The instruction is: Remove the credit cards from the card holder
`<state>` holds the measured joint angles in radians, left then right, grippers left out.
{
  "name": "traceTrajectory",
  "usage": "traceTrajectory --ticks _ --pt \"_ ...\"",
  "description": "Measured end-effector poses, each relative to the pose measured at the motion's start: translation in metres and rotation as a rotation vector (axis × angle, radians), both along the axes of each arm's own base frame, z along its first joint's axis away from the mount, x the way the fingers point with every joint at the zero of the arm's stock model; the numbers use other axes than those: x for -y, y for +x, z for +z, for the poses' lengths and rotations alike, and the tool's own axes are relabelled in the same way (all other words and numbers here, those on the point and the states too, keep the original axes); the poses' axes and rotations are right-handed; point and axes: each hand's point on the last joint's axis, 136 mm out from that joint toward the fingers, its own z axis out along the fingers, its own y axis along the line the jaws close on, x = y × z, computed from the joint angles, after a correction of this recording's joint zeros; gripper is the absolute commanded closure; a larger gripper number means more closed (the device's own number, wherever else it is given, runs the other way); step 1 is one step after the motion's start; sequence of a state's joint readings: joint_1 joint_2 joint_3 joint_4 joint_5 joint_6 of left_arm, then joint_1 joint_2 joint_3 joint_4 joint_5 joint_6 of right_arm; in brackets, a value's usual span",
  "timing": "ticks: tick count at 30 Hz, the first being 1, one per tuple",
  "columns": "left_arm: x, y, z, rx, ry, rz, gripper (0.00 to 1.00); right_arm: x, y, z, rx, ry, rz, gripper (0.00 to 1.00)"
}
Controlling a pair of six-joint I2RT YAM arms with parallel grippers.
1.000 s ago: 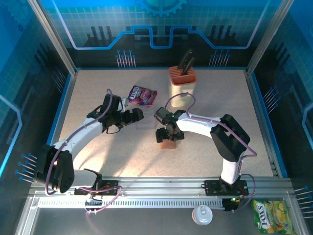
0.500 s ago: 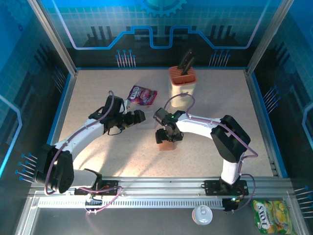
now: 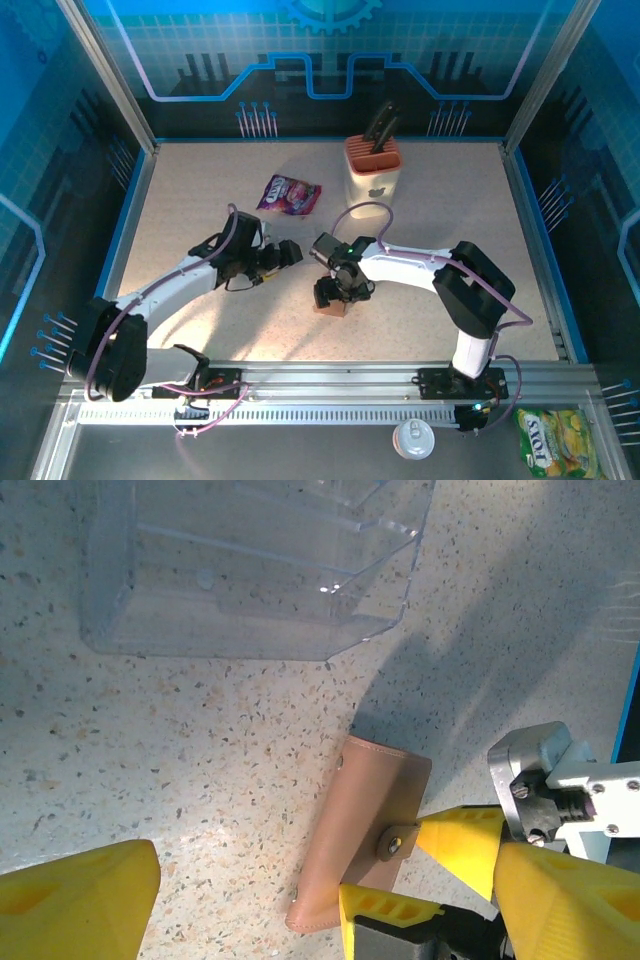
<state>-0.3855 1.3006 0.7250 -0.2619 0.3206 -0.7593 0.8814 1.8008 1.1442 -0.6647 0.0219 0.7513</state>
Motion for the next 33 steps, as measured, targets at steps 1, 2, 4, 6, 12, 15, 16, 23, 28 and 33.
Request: traceTrajectory --ticks 1,2,4,6,12,15,16,23,28,33 --pt "0.002 -0.001 0.000 -0.003 -0.003 0.000 0.14 0.000 0.000 0.000 0.000 0.001 0.000 0.21" --pt "0.004 -0.002 0.000 -0.005 -0.006 -0.003 0.15 0.000 0.000 0.000 0.000 0.000 0.001 0.21" --pt "0.011 -0.006 0.000 -0.010 -0.013 -0.018 0.15 0.001 0.001 0.000 0.001 -0.001 0.004 0.20" --pt "0.017 -0.010 0.000 -0.011 -0.017 -0.038 0.16 0.005 0.001 -0.001 0.000 -0.004 0.001 0.20" --pt "0.033 -0.020 -0.010 -0.050 -0.019 -0.077 0.19 0.027 0.006 0.000 -0.002 -0.011 -0.038 0.21" --pt "0.039 -0.026 -0.017 -0.068 -0.010 -0.102 0.22 0.034 0.009 0.002 0.005 -0.009 -0.047 0.22" --pt "0.041 -0.028 -0.018 -0.074 -0.008 -0.106 0.23 0.035 0.009 0.003 0.007 -0.007 -0.046 0.22" --pt "0.057 -0.037 -0.030 -0.127 -0.001 -0.145 0.39 0.043 0.012 0.011 0.026 0.010 -0.059 0.25" --pt "0.069 -0.041 -0.034 -0.150 -0.004 -0.175 0.53 0.053 0.013 0.011 0.021 0.013 -0.085 0.29" --pt "0.078 -0.041 -0.042 -0.179 -0.010 -0.187 0.66 0.057 0.013 0.012 0.008 0.028 -0.099 0.37"
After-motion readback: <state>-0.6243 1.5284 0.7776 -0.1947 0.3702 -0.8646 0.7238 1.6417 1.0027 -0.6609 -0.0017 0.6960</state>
